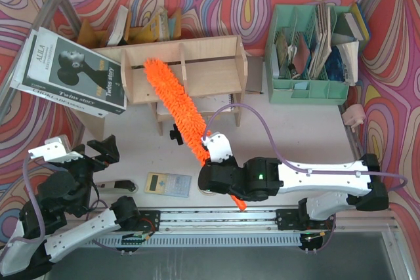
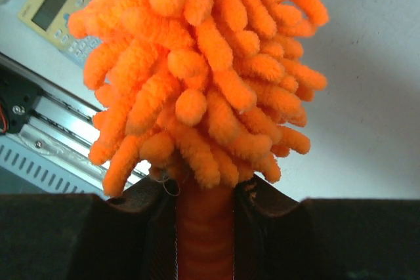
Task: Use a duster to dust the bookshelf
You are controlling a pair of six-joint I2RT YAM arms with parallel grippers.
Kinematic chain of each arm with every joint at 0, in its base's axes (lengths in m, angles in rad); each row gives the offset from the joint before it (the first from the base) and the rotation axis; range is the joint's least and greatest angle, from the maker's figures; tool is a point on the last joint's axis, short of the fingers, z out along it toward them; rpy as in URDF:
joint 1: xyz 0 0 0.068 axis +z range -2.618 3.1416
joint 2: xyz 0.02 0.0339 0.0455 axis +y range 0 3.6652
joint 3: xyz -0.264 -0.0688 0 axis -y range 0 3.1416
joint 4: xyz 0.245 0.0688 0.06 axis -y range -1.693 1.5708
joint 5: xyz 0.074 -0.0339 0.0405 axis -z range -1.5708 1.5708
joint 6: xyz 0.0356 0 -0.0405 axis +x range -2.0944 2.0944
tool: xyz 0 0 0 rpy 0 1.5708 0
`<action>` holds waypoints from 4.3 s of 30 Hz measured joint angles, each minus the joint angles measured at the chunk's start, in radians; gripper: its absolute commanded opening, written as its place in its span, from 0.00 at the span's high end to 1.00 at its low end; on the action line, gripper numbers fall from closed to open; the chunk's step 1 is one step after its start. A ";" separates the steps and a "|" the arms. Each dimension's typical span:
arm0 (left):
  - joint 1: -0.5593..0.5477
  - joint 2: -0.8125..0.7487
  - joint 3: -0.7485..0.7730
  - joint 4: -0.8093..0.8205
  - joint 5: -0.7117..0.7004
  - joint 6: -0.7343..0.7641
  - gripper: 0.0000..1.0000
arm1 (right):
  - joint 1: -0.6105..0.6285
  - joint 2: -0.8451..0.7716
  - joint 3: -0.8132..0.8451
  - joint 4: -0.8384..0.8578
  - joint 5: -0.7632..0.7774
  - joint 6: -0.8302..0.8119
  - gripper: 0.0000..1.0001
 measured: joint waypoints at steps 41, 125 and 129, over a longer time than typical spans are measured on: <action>0.000 0.000 0.000 0.000 0.000 0.000 0.01 | 0.037 -0.014 0.027 0.046 0.044 -0.066 1.00; 0.000 0.000 0.000 0.000 -0.004 0.000 0.01 | 0.022 -0.162 -0.132 -0.116 0.068 0.164 1.00; 0.000 0.000 0.000 0.000 -0.004 0.000 0.02 | 0.022 -0.162 -0.157 -0.100 0.033 0.167 1.00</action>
